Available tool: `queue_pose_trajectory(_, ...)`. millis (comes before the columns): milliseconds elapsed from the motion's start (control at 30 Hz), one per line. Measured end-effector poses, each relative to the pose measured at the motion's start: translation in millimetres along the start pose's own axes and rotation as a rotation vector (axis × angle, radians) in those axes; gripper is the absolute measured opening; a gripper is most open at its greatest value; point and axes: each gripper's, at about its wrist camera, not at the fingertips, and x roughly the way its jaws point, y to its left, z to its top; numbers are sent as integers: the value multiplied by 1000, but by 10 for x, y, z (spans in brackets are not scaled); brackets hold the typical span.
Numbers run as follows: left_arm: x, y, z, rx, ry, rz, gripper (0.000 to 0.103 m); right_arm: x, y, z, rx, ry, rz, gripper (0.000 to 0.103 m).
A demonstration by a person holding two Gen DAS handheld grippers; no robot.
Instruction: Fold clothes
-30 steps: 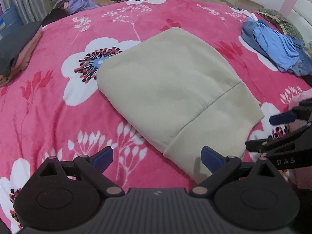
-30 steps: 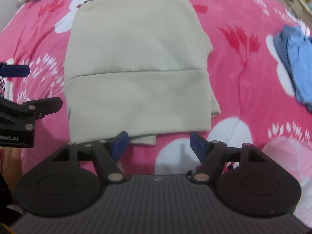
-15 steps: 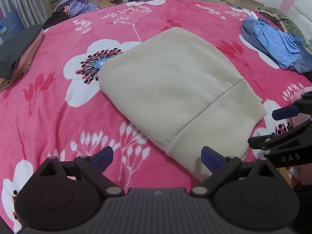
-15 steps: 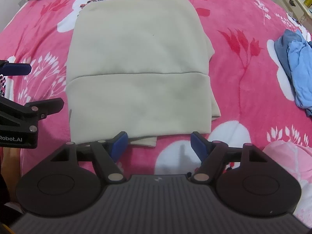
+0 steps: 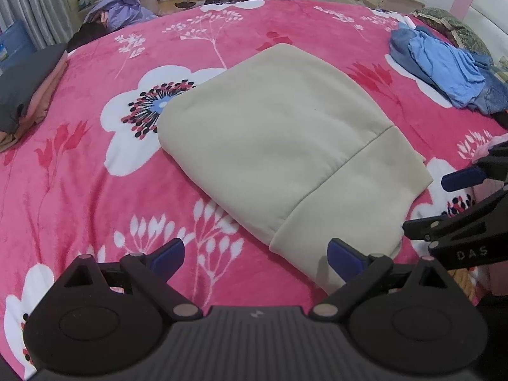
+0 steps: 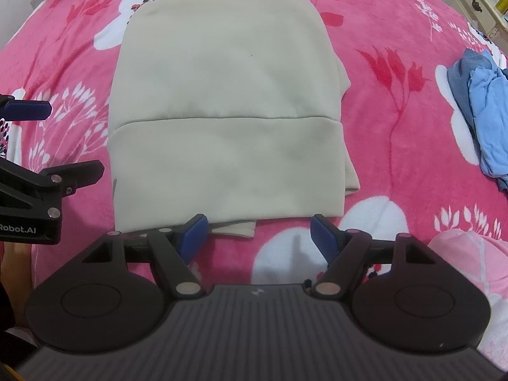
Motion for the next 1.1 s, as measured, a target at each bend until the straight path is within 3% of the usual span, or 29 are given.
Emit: queue_pose_trajectory(1100,20,5,-20,3,17,-5,97,17,9,-1,-12,9,-1,72)
